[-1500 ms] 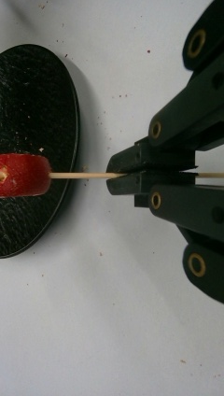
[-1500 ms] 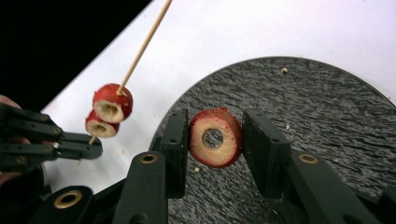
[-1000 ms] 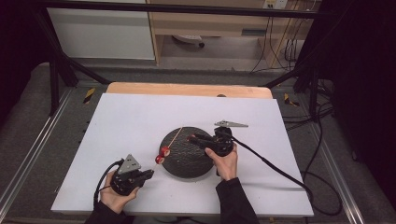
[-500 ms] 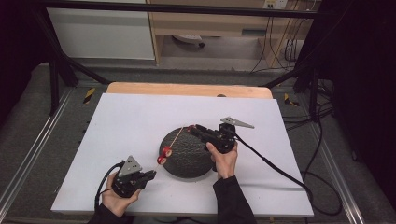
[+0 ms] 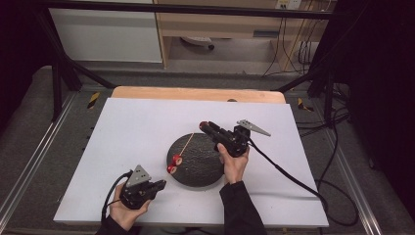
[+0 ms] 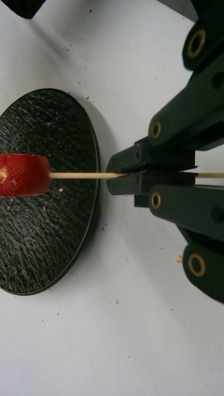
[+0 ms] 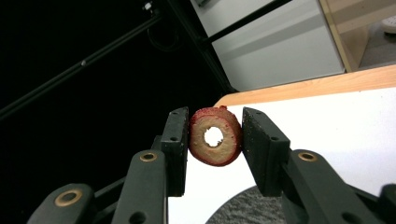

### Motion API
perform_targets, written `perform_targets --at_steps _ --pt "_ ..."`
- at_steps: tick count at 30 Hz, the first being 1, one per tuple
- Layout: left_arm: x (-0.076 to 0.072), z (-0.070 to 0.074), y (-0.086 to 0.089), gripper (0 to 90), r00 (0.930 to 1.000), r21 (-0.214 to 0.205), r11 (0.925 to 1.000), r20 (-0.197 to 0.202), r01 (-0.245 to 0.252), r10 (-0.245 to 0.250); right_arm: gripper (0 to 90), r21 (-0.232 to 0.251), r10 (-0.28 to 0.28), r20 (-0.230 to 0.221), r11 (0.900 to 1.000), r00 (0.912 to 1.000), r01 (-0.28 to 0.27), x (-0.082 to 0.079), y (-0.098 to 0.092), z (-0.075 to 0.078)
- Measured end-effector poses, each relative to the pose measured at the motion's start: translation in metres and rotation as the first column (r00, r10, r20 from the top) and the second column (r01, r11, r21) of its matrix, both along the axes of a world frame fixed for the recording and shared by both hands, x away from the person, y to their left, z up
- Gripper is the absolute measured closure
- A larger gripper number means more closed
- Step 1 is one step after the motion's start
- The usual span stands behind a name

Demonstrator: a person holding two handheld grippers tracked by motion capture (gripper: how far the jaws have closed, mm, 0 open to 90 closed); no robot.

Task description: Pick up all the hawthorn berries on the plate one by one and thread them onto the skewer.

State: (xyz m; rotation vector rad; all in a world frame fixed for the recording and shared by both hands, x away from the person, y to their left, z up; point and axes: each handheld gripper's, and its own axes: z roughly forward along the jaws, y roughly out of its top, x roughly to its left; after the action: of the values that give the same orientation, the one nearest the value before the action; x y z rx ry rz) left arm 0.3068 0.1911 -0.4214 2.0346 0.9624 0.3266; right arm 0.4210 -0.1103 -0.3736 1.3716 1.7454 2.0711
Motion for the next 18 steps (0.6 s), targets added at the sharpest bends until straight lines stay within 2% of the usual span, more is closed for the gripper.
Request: perform_targets --at_steps 12,18 --pt "0.0 -0.001 -0.01 88.5 1.0 -0.017 0.9999 -0.002 0.0 0.0 62.9 0.078 -0.021 0.024 0.9968 0.9995 0.019 0.001 0.005 -0.004" --pt "0.0 -0.002 -0.012 88.5 1.0 -0.02 0.9998 -0.001 -0.004 0.004 62.9 0.112 -0.023 0.014 0.9934 0.9996 0.022 0.001 0.008 -0.008"
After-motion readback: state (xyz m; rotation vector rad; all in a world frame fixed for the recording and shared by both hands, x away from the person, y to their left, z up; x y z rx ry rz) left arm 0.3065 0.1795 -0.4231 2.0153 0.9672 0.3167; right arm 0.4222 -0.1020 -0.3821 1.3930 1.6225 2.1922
